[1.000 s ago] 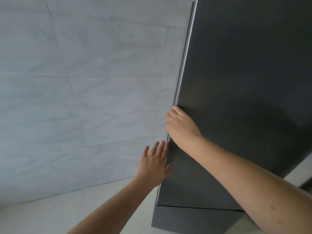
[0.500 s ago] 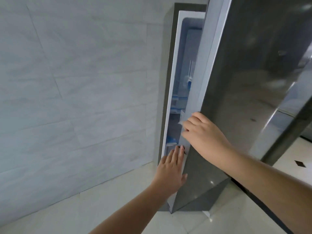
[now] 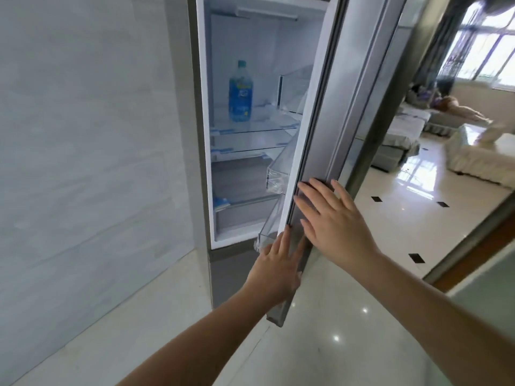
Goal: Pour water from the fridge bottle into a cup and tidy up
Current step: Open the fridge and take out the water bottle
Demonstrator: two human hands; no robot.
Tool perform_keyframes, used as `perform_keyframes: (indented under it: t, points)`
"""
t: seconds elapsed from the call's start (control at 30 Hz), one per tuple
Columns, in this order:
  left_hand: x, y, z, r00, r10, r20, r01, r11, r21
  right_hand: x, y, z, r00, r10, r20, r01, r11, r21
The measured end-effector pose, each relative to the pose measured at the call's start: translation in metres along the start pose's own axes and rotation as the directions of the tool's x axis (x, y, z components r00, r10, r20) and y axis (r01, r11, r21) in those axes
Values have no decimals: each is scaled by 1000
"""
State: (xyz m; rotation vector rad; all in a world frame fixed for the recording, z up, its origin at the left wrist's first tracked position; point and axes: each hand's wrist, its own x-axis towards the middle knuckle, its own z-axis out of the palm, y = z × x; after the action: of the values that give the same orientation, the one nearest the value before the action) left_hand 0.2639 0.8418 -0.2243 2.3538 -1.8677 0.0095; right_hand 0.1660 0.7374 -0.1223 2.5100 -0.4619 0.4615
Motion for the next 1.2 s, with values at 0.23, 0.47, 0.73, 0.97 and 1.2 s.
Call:
perform_keyframes:
  t: [0.23, 0.47, 0.73, 0.97, 1.2]
  points:
    - [11, 8, 5, 972, 224, -70, -222, 974, 40, -2, -1, 3, 993, 112, 28, -113, 991, 71]
    - [36, 5, -22, 979, 173, -108, -171, 985, 31, 10, 22, 19, 954, 231, 193, -264, 949, 170]
    - [70, 12, -36, 965, 228, -133, -217, 972, 93, -40, 68, 33, 915, 372, 157, -390, 914, 111]
    - [121, 41, -58, 919, 345, -192, -312, 933, 182, -73, 119, 50, 824, 537, 180, -554, 830, 59]
    - [193, 93, -58, 956, 257, -140, -251, 966, 61, -92, 176, 65, 774, 568, 280, -592, 806, 1]
